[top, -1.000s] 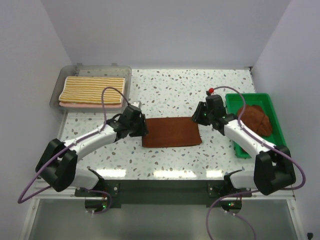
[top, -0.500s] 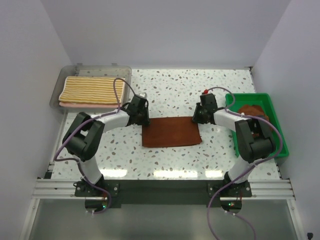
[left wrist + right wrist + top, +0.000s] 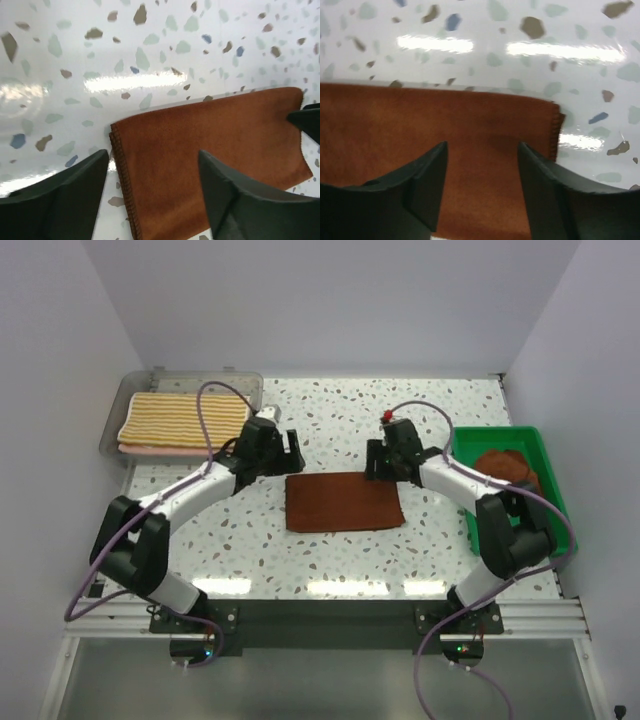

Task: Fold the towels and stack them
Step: Neatly place the folded towel into the bin

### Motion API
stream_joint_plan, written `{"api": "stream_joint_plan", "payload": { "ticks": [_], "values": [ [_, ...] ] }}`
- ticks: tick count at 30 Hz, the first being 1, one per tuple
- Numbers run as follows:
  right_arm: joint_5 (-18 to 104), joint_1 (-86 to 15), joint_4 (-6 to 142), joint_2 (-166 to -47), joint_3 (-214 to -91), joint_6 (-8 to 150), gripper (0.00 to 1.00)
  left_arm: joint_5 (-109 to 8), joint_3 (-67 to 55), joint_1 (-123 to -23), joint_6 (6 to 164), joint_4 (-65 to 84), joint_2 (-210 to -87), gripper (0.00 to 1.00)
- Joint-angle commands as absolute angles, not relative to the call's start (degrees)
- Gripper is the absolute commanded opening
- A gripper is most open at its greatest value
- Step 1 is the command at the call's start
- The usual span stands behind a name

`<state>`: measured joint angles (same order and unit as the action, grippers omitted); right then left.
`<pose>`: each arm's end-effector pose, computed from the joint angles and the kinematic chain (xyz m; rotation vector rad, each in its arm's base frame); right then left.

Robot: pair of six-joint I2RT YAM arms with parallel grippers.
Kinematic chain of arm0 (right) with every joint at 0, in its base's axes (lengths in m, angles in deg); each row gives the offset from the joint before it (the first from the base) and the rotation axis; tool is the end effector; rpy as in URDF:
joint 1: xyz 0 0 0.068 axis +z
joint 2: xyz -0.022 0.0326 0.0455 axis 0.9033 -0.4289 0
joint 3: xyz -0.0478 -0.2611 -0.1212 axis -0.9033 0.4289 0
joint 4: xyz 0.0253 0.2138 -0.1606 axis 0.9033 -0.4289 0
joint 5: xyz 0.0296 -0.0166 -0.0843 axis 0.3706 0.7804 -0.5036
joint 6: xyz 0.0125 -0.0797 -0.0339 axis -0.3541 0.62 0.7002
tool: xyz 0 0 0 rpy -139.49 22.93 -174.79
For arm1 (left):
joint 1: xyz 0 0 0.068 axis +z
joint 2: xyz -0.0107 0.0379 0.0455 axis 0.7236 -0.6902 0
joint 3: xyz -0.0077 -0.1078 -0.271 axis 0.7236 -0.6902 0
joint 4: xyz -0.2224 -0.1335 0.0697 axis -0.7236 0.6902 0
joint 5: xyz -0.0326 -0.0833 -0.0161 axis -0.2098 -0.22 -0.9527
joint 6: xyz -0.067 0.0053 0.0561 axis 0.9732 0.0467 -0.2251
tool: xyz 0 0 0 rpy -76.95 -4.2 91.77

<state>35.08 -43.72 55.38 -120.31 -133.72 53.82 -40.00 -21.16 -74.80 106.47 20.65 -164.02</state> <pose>0.3506 0.1326 0.1685 0.0765 2.4953 0.3184 0.3339 -0.1775 0.2006 -0.1120 2.3791 -0.4819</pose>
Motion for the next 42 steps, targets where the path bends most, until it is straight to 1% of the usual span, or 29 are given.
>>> {"api": "stream_joint_plan", "payload": {
  "ticks": [1, 3, 4, 5, 9, 10, 12, 13, 15, 16, 23, 26, 30, 35, 38, 39, 41, 42],
  "values": [
    [32.52, -35.19, 50.12, -116.71, -138.58, 59.91, 0.65, -41.07, -18.92, -71.07, 104.35, 24.06, -156.76, 0.85],
    [31.03, -30.01, 47.66, -117.24, -140.42, 60.71, 0.71, -41.08, -19.0, -69.56, 103.47, 25.56, -153.86, 0.92],
    [30.33, -28.32, 46.96, -117.85, -141.13, 61.5, 0.74, -40.21, -18.92, -68.08, 102.59, 27.39, -152.9, 0.98],
    [29.8, -26.56, 45.47, -118.29, -142.87, 61.77, 0.75, -39.94, -19.0, -67.37, 102.32, 28.46, -150.97, 1.0],
    [28.92, -16.12, 42.21, -122.42, -148.85, 62.91, 0.75, -40.11, -20.23, -61.31, 102.06, 33.47, -147.19, 1.0],
    [27.96, -14.35, 41.34, -123.56, -150.43, 63.43, 0.73, -40.29, -20.84, -58.86, 102.06, 35.56, -146.65, 1.0],
    [26.11, -9.87, 38.52, -127.25, -155.09, 63.88, 0.71, -40.55, -22.25, -57.08, 102.06, 37.25, -144.72, 1.0],
    [25.4, -8.45, 37.82, -128.57, -156.41, 64.05, 0.68, -40.64, -22.87, -55.86, 102.23, 38.21, -143.84, 1.0],
    [24.34, -5.73, 36.67, -131.9, -159.67, 64.06, 0.65, -40.99, -24.79, -55.15, 102.32, 38.57, -141.56, 1.0],
    [23.99, -5.11, 36.41, -132.96, -160.63, 63.53, 0.63, -40.82, -25.33, -54.79, 102.41, 38.92, -141.03, 1.0],
    [18.99, -0.8, 33.24, -142.02, -168.28, 61.86, 0.61, -40.12, -27.62, -54.0, 102.23, 41.12, -138.48, 1.0],
    [14.86, 0.26, 33.15, -144.57, -169.17, 61.07, 0.59, -38.71, -27.8, -53.91, 102.15, 42.0, -137.77, 1.0],
    [12.92, 1.14, 33.33, -147.12, -169.61, 60.8, 0.52, -38.0, -27.79, -53.91, 102.06, 42.53, -137.51, 1.0],
    [10.46, 1.67, 31.66, -149.49, -167.69, 58.96, 0.49, -37.83, -28.23, -53.91, 101.97, 42.44, -137.77, 1.0],
    [9.32, 1.67, 30.52, -150.28, -166.19, 57.82, 0.44, -38.7, -28.76, -53.91, 102.23, 42.27, -138.29, 1.0],
    [8.96, 1.67, 30.43, -150.37, -165.75, 58.16, 0.38, -39.05, -28.85, -54.0, 102.49, 42.09, -138.47, 1.0],
    [8.52, 1.67, 30.95, -150.29, -164.87, 58.78, 0.31, -40.55, -29.37, -54.0, 102.76, 41.74, -139.0, 1.0],
    [8.7, 1.67, 31.3, -150.11, -164.43, 59.56, 0.25, -40.99, -29.46, -54.0, 103.11, 41.48, -139.0, 1.0]
  ]
}}
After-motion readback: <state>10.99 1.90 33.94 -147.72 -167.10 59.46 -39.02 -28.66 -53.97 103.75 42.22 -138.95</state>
